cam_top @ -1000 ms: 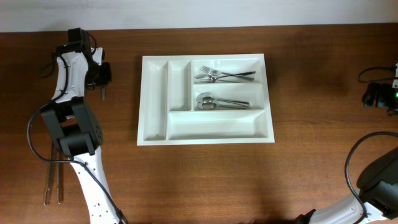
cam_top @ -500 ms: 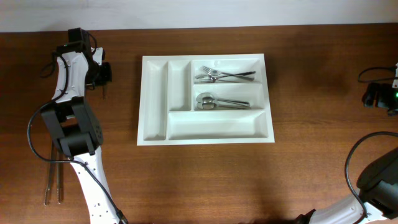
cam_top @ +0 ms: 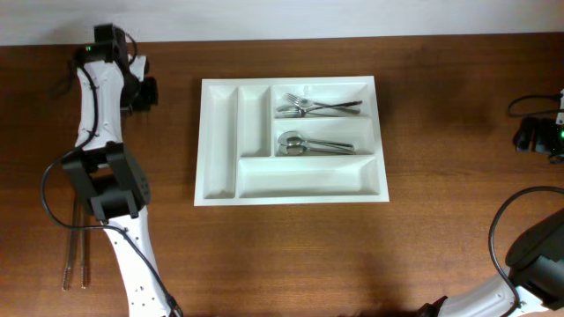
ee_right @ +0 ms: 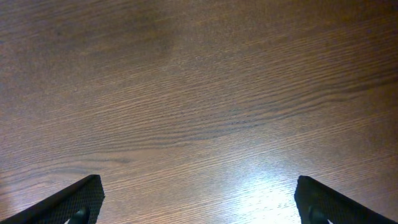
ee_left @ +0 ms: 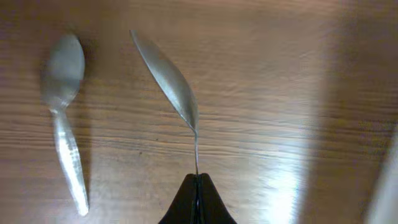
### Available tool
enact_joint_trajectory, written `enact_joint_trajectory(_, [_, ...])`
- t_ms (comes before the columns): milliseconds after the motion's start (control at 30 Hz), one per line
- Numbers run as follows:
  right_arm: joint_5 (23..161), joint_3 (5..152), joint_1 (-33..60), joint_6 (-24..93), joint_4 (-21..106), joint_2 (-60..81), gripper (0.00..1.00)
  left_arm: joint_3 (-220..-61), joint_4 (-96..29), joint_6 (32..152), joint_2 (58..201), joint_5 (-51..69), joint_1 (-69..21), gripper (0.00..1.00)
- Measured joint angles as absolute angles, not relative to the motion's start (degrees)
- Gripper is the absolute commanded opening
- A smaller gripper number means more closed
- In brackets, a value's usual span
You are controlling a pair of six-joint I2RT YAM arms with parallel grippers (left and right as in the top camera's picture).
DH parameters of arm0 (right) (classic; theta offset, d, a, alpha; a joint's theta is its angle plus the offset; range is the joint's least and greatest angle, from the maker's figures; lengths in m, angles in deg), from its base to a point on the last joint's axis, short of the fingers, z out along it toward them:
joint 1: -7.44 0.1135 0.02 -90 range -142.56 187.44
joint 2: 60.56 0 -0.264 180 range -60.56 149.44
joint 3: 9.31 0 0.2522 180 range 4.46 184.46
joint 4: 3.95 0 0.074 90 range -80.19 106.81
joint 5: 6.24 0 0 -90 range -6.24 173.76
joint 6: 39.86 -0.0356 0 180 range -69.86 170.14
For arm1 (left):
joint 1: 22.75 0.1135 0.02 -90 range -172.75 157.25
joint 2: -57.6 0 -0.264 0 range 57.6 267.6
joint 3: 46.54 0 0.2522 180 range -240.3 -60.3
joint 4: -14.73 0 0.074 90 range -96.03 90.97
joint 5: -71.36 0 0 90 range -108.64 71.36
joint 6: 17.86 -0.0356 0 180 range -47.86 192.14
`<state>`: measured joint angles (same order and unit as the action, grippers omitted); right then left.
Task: Pack container
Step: 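Carry the spoon into the narrow left compartment of the tray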
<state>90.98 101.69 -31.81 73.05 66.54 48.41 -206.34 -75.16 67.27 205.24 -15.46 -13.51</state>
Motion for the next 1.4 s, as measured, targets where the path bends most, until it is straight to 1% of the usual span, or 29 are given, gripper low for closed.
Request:
enact_joint_trajectory(200, [91.0, 101.7, -31.8, 73.1, 66.5, 48.4, 0.99, -216.7, -85.7, 70.0, 205.2, -15.4, -17.4, 0.02])
enact_joint_trajectory(467, [91.0, 101.7, -31.8, 73.1, 66.5, 48.4, 0.99, -218.3, -94.8, 75.1, 205.2, -14.3, -23.8, 0.02])
enact_joint_trajectory(800, [91.0, 101.7, -31.8, 73.0, 66.5, 48.4, 0.99, -218.3, -95.5, 77.7, 205.2, -14.1, -30.0, 0.01])
enact_joint_trajectory(1200, [91.0, 101.7, -31.8, 73.1, 66.5, 48.4, 0.99, -218.0, -94.3, 79.6, 205.4, -14.0, -30.5, 0.02])
enact_joint_trajectory(1400, [91.0, 101.7, -31.8, 73.1, 66.5, 48.4, 0.99, -218.0, -94.2, 79.7, 208.2, -13.2, -31.2, 0.02])
